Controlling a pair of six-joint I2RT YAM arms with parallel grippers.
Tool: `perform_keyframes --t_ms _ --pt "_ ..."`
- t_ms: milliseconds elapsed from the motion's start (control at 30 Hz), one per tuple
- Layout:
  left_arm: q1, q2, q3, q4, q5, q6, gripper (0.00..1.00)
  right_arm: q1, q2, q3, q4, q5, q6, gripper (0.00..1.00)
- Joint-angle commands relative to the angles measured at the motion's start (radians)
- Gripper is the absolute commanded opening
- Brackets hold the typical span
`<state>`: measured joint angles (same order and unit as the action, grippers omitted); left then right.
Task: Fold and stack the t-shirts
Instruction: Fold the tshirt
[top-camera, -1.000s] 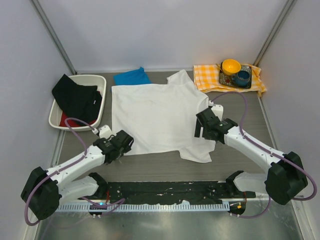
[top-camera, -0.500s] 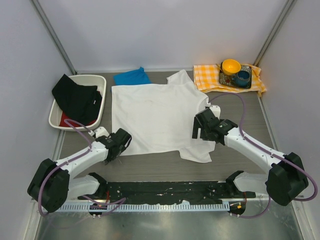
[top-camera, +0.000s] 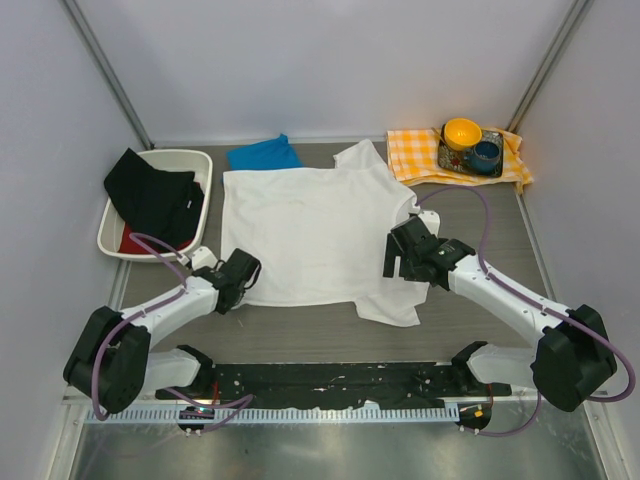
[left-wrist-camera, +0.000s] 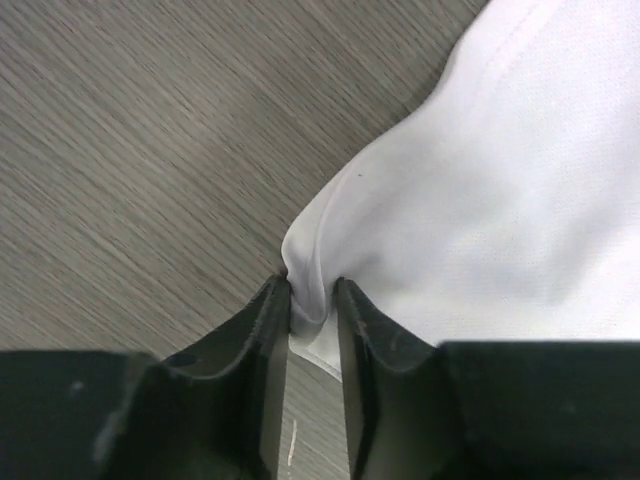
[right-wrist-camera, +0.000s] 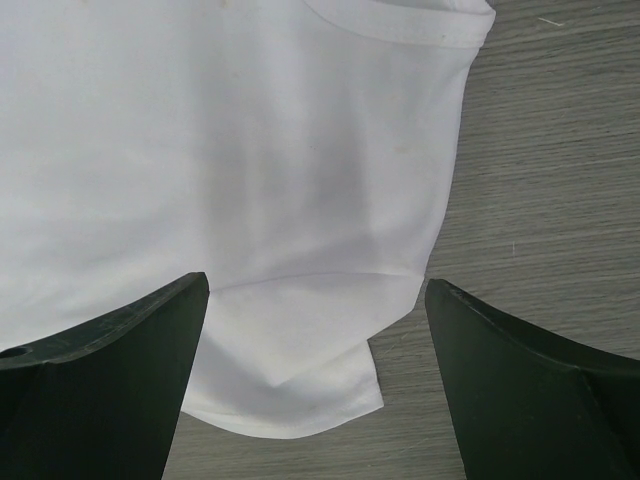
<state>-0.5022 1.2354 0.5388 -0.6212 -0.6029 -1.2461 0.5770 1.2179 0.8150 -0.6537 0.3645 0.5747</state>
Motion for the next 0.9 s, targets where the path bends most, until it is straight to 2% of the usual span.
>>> perform_keyframes --t_ms 0,100,300,600,867 --pt "0.010 0.024 -0.031 0.051 0.058 0.007 0.16 0.007 -0.001 -0.002 -0.003 0.027 0.002 0.96" --pt "0.016 0.001 -0.039 0.058 0.066 0.019 0.00 0.009 0.000 0.003 -0.033 0.034 0.016 0.95" --pt "0.019 -0.053 -0.033 0.072 0.083 0.049 0.00 0.023 -0.020 -0.010 -0.125 -0.048 0.086 0.91" --pt "0.019 -0.071 0.016 0.078 0.077 0.102 0.00 0.067 -0.093 -0.031 -0.286 -0.091 0.207 0.82" --pt "0.025 -0.071 0.018 0.097 0.106 0.126 0.00 0.089 -0.146 -0.172 -0.291 -0.141 0.388 0.73"
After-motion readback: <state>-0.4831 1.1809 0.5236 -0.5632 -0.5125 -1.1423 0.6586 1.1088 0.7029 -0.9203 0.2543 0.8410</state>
